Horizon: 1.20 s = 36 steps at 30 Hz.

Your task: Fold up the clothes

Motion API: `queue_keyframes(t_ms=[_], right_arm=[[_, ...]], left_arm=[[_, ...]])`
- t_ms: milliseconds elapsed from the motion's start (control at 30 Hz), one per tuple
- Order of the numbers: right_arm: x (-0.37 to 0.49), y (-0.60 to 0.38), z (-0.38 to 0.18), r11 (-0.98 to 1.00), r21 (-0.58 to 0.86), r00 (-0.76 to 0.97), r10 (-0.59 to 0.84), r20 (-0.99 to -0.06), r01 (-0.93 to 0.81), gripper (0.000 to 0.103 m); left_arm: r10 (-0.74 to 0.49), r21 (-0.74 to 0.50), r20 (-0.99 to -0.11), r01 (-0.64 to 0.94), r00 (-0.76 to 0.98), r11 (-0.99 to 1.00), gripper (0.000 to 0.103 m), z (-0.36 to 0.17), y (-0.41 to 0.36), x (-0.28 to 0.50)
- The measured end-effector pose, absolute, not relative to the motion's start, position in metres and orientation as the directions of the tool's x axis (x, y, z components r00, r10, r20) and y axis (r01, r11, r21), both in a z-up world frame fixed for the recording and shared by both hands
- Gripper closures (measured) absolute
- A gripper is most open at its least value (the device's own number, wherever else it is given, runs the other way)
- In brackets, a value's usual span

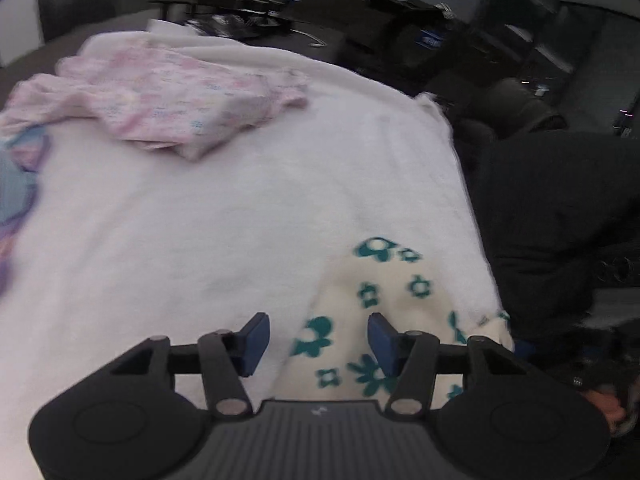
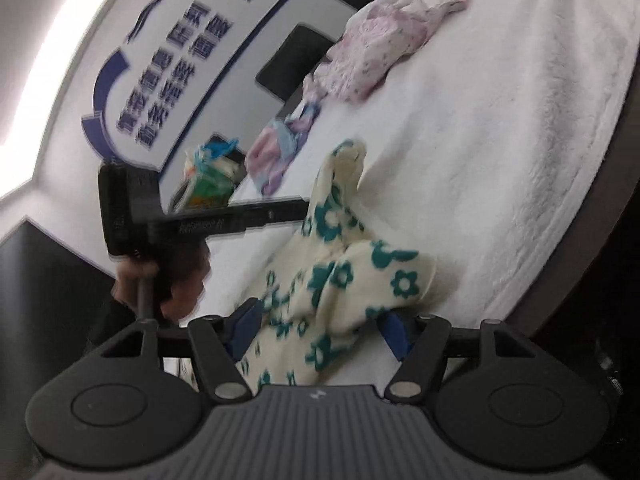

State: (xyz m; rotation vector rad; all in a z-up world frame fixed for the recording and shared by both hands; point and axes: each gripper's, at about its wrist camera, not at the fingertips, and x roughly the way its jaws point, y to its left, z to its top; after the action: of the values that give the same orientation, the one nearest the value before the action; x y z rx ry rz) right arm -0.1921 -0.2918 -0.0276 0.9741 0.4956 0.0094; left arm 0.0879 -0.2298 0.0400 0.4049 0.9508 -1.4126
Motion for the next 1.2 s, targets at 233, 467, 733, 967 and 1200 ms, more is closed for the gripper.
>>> queue_keyframes(t_ms=[233,467,733,967,1200], right_arm=[[-0.166,-0.278,-0.021,0.717,0.665,0.898,0.128,-0.42,0.209,0.094],[-0.113,-0.268,0.057,0.883,0.465,0.94,0.214,-0.267,-0.069,0.095],[0.01,-0.306,0.089,0.914,0.394,0.893,0.256,-0.371,-0.098,0.096],[0.022,-0.329,0.024,0.923,0.356,0.813,0.091,-0.574,0.148,0.064],[-0.057,-0.249,0.026,0.763,0.623,0.738,0.519,-0.431,-0.173,0.047]], left_arm=[[-0.697,-0.265,-0.715,0.944,-0.055,0.197,0.103,0.044,-0.224,0.089],[-0.808,-0.233,-0.545,0.885,0.225,0.404,0.103,0.117,-0.148,0.121],[-0.593,-0.125,-0.654,0.706,0.469,0.697,0.096,0.132,-0.155,0.185],[-0.516,-0.085,-0.769,0.741,0.376,0.666,0.06,0.111,-0.053,0.138],[-0.431,-0.085,-0.815,0.656,0.386,0.75,0.042,0.082,0.115,0.076]])
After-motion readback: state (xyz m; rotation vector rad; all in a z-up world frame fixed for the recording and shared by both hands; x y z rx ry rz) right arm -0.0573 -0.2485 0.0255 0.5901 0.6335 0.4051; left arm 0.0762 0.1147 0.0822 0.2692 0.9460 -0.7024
